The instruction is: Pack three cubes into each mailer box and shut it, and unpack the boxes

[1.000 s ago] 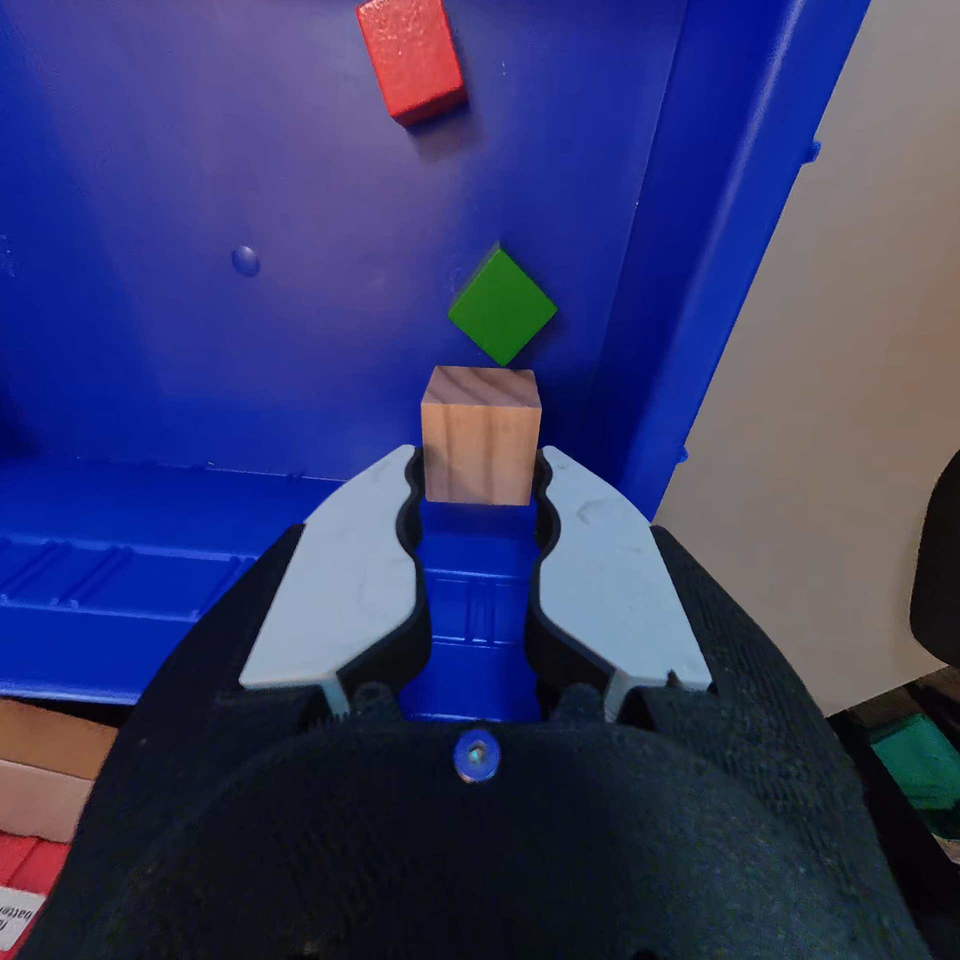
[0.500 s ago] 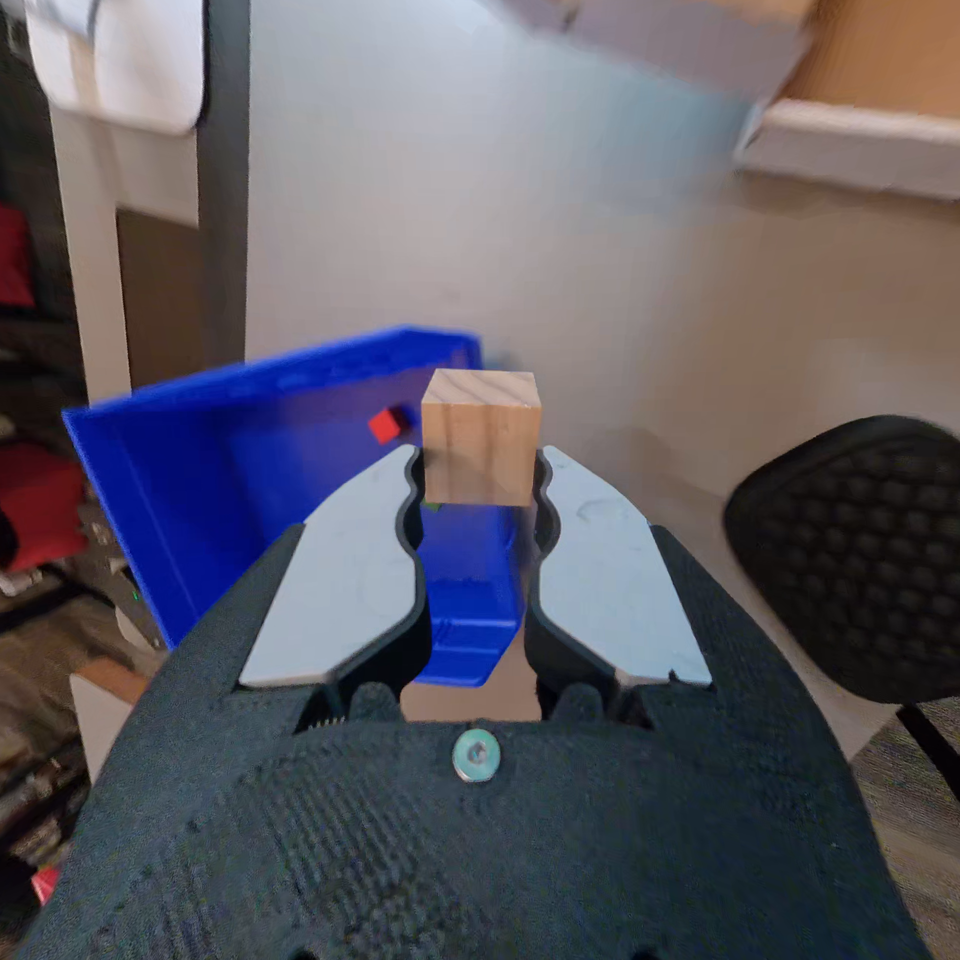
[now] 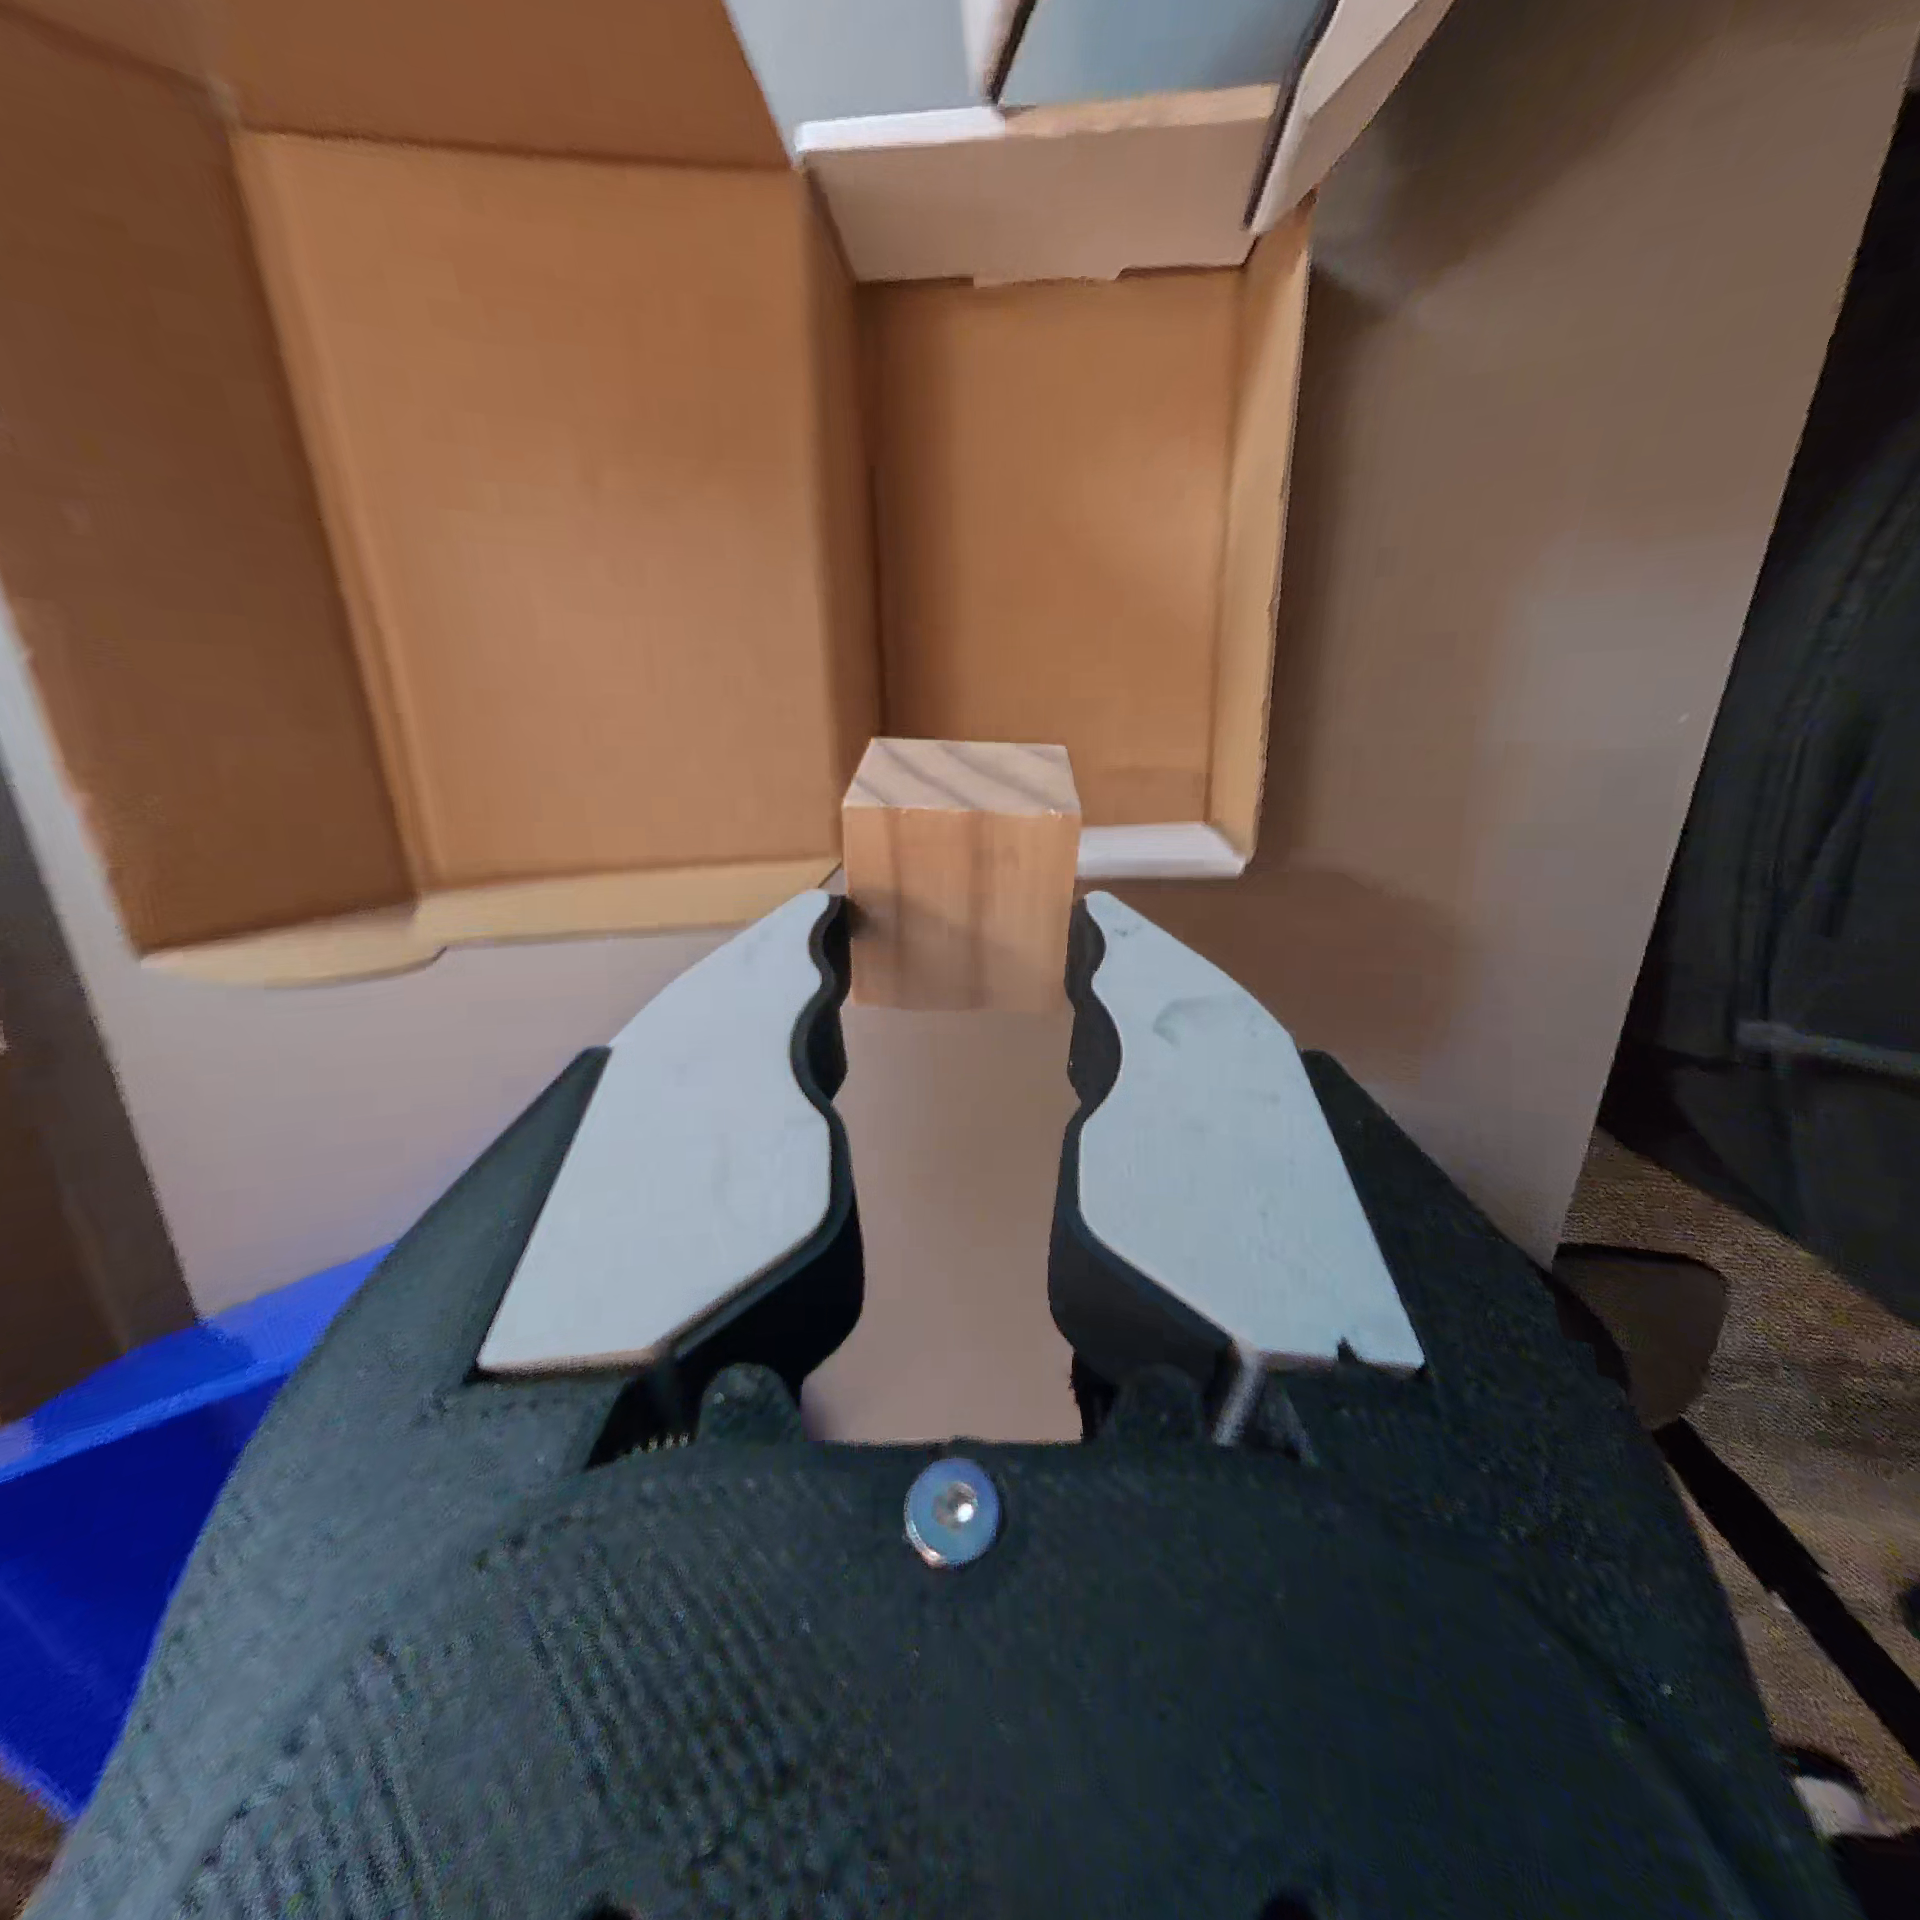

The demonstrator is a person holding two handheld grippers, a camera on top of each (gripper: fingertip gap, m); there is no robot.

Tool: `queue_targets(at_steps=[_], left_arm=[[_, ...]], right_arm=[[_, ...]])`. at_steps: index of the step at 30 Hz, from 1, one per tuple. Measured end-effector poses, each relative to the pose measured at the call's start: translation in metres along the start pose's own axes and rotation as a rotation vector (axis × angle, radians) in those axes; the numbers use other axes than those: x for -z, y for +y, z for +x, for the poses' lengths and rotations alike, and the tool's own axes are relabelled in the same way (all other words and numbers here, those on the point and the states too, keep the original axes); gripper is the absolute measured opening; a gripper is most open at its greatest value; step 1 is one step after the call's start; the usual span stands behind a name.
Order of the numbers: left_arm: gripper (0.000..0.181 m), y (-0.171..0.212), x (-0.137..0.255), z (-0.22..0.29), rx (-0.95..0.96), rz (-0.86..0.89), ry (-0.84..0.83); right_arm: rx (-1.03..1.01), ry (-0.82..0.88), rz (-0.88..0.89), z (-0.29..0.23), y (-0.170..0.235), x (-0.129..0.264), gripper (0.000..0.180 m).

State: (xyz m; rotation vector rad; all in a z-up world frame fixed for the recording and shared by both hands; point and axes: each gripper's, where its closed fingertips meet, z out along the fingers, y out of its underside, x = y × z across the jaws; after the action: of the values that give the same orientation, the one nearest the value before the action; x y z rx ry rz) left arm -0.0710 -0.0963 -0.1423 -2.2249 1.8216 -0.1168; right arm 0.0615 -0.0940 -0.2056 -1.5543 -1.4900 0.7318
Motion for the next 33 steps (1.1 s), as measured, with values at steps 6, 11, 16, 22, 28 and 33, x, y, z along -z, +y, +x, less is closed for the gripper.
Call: queue_targets(at_steps=[6,11,16,22,28,33], left_arm=[[0.04,-0.018,-0.042,0.018,0.018,-0.022,0.071],[0.04,-0.013,-0.072,0.025,0.05,-0.084,0.094],[0.04,-0.006,-0.086,0.024,0.082,-0.119,0.076],[0.04,-0.006,-0.09,0.023,0.081,-0.131,0.073],[0.04,-0.005,-0.091,0.017,0.083,-0.138,0.063],[0.04,-0.003,-0.091,0.011,0.098,-0.134,0.065]], right_arm=[[0.002,0.005,0.003,0.0,0.0,0.001,0.054],[0.004,0.01,0.003,0.0,0.0,0.001,0.054],[0.008,0.013,0.004,0.0,-0.001,0.001,0.054],[0.01,0.025,0.0,0.001,0.0,0.0,0.055],[0.016,0.046,-0.013,0.005,0.0,-0.004,0.054],[0.024,0.08,-0.016,0.009,-0.001,-0.006,0.056]])
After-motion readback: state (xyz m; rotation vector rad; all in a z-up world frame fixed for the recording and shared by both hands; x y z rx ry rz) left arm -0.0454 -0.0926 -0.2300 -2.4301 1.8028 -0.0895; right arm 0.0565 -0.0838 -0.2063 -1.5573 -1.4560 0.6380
